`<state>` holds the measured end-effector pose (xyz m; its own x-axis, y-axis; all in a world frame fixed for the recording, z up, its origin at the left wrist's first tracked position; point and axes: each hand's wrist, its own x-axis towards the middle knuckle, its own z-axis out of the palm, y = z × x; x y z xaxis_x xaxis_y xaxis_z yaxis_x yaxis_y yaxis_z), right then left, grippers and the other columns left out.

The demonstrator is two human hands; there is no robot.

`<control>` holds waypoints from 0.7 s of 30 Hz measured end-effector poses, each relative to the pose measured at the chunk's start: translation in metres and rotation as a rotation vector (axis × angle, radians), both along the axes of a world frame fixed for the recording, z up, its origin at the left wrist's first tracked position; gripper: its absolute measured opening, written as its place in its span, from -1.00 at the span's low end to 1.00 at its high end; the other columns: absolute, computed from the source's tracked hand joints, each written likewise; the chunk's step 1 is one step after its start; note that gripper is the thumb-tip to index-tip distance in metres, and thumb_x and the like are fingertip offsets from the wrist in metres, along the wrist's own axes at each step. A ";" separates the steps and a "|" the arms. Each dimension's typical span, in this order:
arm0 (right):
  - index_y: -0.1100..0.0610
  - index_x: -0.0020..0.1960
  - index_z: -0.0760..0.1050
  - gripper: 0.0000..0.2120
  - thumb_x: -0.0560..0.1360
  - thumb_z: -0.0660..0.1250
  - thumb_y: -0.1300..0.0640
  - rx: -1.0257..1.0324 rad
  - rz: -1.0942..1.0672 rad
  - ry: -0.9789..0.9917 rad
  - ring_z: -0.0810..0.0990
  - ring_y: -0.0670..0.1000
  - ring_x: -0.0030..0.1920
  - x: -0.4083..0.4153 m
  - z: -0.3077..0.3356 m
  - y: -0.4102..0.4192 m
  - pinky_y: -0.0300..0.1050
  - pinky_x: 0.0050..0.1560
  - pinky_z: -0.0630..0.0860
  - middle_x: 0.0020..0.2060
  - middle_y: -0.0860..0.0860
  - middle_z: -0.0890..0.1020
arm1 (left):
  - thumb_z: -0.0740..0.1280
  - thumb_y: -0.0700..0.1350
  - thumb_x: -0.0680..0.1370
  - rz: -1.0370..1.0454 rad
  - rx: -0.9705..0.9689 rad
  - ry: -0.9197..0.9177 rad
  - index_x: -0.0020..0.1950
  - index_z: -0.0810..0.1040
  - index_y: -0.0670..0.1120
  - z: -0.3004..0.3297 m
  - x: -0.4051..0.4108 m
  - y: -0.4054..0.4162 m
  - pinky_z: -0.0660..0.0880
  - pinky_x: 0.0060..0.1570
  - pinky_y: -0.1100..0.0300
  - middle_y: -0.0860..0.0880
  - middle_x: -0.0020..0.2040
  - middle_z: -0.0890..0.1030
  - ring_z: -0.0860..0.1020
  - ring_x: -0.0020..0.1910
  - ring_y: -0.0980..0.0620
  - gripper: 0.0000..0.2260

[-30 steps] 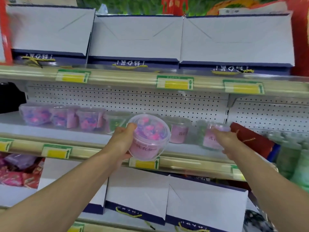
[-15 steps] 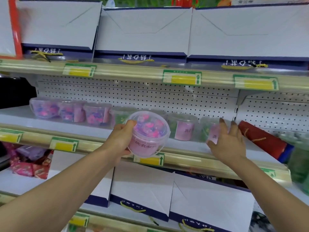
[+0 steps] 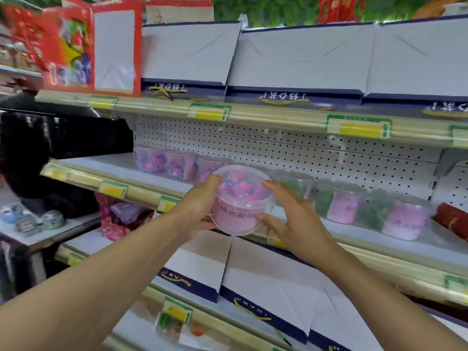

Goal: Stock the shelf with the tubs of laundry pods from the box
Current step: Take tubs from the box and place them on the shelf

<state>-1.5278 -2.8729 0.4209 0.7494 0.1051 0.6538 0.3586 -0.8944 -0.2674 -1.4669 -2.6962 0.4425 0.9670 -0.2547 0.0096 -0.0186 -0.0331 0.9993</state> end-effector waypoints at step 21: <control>0.02 0.24 0.32 -0.62 0.50 0.32 -0.05 0.182 0.016 0.068 0.49 -0.03 0.12 0.280 0.032 0.267 -0.13 0.07 0.40 0.14 -0.05 0.52 | 0.47 0.04 0.40 0.071 0.434 -0.622 0.30 0.15 0.18 -0.007 0.271 0.273 0.45 -0.20 0.20 0.01 0.00 0.56 0.56 -0.03 -0.03 -0.38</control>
